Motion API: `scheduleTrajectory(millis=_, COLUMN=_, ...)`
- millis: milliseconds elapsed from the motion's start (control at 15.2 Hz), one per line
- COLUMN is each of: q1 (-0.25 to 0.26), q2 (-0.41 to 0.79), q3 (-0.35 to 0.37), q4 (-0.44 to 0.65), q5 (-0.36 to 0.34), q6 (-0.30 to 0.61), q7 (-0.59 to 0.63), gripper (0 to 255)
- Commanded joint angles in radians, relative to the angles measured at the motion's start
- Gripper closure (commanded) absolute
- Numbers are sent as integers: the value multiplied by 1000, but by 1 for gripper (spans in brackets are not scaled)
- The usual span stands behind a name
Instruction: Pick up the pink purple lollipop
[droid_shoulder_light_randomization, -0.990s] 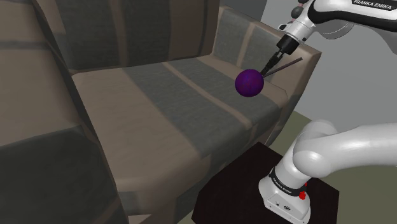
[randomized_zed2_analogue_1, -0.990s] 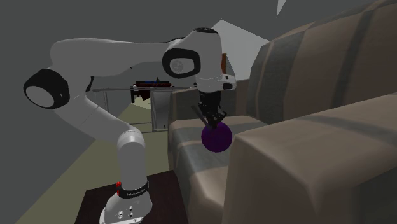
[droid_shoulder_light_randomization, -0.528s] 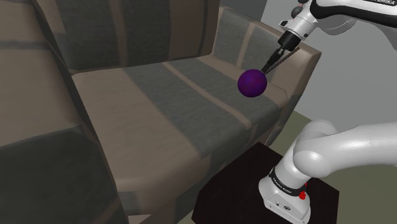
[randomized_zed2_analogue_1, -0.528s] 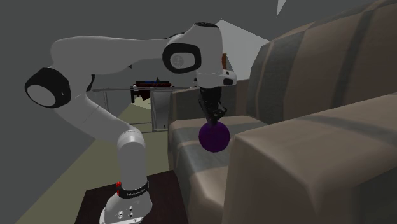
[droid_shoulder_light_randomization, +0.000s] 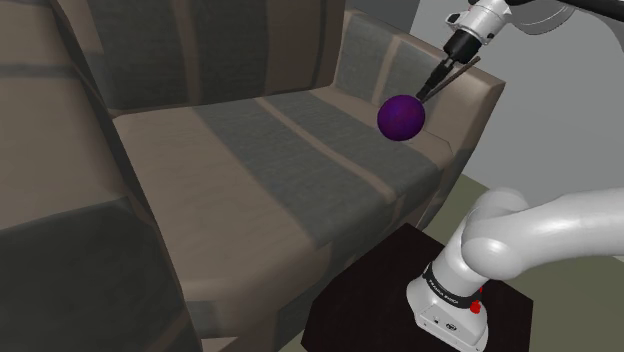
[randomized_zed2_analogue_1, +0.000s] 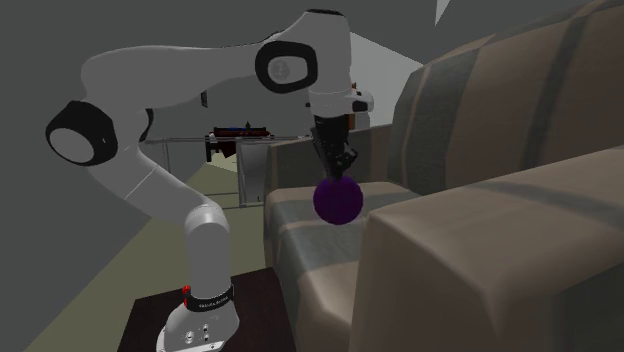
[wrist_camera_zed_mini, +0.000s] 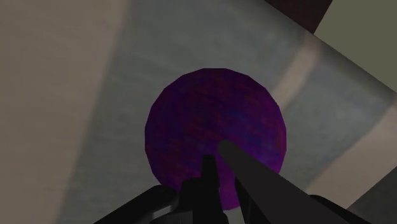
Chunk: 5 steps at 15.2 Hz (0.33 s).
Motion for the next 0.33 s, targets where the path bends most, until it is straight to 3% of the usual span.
scheduleTrajectory(millis=0, q1=4, q2=6, q3=4, q4=34, q5=5, q6=-26, q7=6, gripper=255)
scheduleTrajectory(millis=264, q1=11, q2=16, q3=6, q4=69, q5=10, q6=-50, q7=12, gripper=255)
